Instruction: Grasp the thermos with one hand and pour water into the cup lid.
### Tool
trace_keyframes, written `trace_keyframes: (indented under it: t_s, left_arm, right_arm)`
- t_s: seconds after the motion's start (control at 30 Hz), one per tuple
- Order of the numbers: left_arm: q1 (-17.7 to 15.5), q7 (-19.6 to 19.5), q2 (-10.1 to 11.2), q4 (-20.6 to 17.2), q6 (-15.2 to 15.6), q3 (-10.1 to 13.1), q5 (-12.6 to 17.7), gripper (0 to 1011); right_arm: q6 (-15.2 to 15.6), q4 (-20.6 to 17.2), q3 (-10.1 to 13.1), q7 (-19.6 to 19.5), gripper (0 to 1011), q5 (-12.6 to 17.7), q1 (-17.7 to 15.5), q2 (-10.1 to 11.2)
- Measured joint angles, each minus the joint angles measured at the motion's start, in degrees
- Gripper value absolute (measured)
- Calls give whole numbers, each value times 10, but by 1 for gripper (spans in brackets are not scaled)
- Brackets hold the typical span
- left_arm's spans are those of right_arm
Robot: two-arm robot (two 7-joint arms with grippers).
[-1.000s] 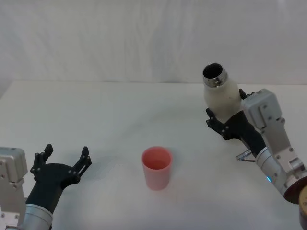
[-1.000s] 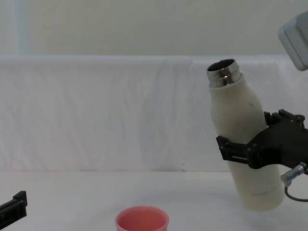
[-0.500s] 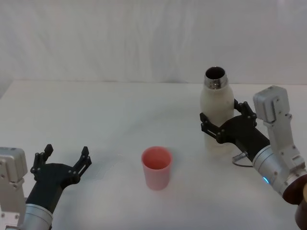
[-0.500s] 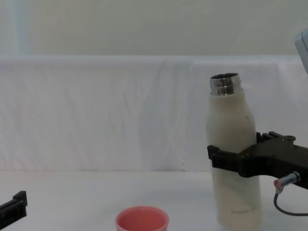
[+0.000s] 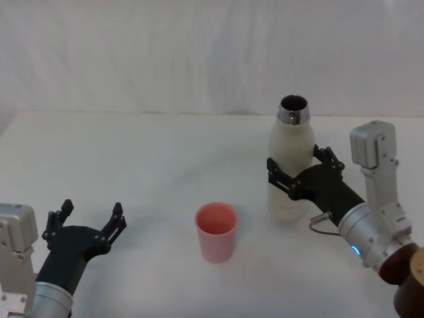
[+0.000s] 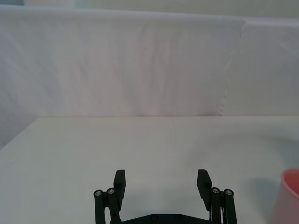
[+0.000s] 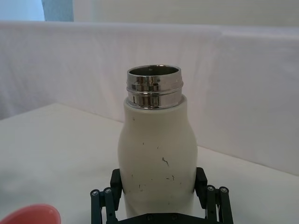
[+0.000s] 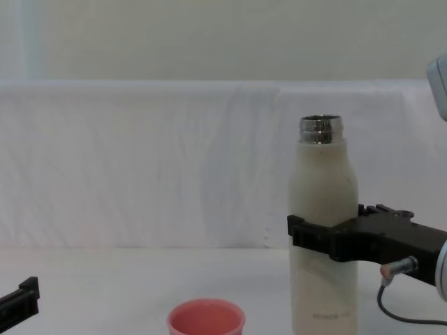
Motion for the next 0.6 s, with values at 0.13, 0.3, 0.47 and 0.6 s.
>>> trace_keyframes:
  t_s: [0.13,0.3,0.47,0.6]
  left_arm:
    - [0,0,0,0,0,0,0,1001]
    - [0,0,0,0,0,0,0,1001]
    - [0,0,0,0,0,0,0,1001]
    - [0,0,0,0,0,0,0,1001]
  right_arm:
    - [-1,10,-8,-7,956,6,7,-2]
    - [-1,19,-20,-16,957,7,17,0]
    - [1,23,-26,-21,956,11,21,5]
    - [1,26,-29,-24,956,17,21,8]
